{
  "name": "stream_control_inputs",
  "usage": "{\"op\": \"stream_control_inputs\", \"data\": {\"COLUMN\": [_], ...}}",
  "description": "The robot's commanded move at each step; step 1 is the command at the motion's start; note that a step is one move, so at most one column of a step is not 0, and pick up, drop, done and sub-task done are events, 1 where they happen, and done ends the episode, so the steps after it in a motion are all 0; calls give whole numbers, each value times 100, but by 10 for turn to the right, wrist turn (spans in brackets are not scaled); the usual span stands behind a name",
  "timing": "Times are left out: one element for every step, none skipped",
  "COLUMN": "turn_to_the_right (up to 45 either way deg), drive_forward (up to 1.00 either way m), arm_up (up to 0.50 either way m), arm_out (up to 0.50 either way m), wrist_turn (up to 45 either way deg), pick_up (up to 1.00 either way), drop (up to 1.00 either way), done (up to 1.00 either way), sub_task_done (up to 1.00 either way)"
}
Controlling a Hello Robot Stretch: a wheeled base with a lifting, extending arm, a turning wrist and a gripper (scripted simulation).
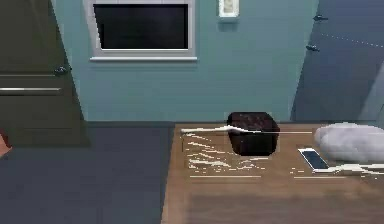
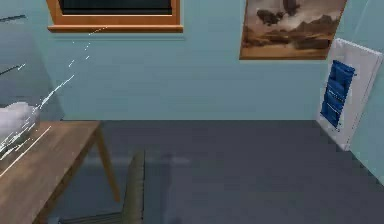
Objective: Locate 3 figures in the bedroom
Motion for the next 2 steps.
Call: {"op": "stream_control_inputs", "data": {"turn_to_the_right": [-450, -450], "drive_forward": [0, 0], "arm_up": [0, 0], "arm_out": [0, 0], "wrist_turn": [0, 0], "pick_up": [0, 0], "drop": [0, 0], "done": [0, 0], "sub_task_done": [0, 0]}}
